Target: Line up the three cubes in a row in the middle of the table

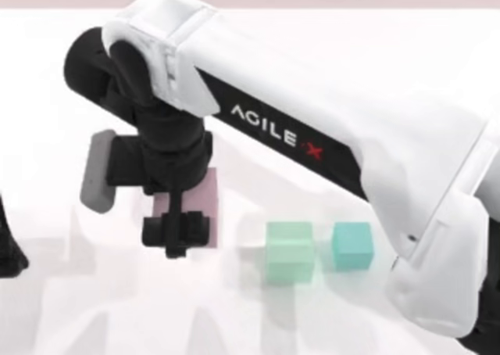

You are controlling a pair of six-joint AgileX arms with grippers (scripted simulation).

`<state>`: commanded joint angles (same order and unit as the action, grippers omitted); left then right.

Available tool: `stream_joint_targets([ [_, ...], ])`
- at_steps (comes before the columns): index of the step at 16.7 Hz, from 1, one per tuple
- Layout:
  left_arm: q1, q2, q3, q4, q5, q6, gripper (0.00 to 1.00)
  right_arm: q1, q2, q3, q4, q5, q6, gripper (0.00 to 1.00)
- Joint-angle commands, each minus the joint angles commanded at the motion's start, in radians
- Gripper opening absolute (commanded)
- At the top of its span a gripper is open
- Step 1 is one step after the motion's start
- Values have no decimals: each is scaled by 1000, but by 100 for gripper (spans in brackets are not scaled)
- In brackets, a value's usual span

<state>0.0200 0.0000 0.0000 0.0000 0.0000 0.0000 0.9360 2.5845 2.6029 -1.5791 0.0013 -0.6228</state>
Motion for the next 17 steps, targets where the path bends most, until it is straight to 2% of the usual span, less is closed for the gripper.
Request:
stream_joint_targets([
  [10,0,0,0,0,0,0,100,3,-59,-377,312,0,-1,0],
  [15,0,0,0,0,0,0,100,4,-61,-397,331,0,-2,0],
  [17,0,0,0,0,0,0,100,4,-61,-397,331,0,-2,15],
])
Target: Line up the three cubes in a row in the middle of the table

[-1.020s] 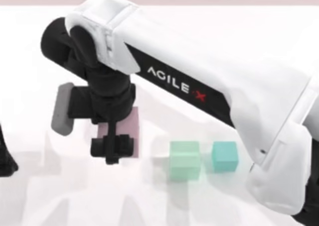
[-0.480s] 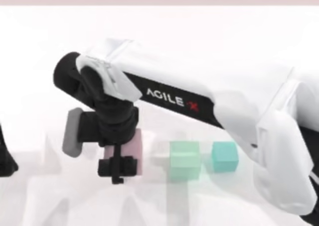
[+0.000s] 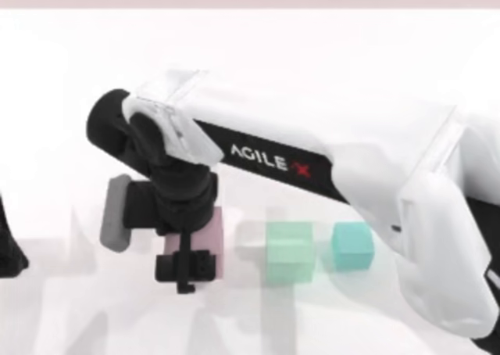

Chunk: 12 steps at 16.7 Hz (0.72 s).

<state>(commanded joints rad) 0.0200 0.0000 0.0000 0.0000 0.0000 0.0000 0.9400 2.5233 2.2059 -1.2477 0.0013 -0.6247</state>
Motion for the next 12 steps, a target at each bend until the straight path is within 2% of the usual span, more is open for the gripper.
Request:
stream_joint_targets([
  [11,0,0,0,0,0,0,100,0,0,0,0,0,0,98],
  [12,0,0,0,0,0,0,100,0,0,0,0,0,0,100],
])
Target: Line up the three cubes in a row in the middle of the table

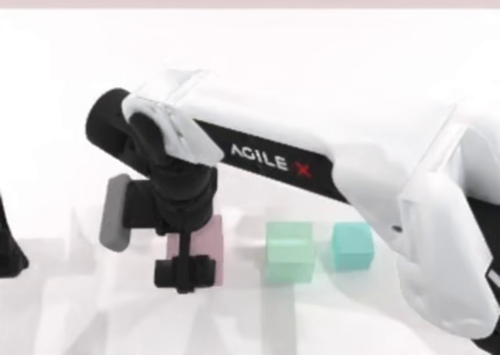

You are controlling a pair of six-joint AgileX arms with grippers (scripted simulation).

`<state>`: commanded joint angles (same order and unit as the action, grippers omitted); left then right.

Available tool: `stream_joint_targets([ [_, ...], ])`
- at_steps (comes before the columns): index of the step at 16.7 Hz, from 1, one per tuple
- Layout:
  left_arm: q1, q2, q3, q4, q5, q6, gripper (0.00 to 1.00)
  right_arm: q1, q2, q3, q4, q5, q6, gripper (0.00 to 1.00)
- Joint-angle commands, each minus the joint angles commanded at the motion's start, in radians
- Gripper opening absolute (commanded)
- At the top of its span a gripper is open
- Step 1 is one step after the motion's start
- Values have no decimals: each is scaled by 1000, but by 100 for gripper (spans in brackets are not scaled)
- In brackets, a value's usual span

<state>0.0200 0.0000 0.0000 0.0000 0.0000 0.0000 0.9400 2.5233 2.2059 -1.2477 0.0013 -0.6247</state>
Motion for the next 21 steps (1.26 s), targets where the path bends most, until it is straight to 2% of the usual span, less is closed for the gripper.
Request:
stream_joint_targets([
  [10,0,0,0,0,0,0,100,-2,3,17,-15,0,0,100],
  [18,0,0,0,0,0,0,100,5,36,311,-274,1,-1,100],
  [21,0,0,0,0,0,0,100,6,39,350,-312,0,-2,100],
])
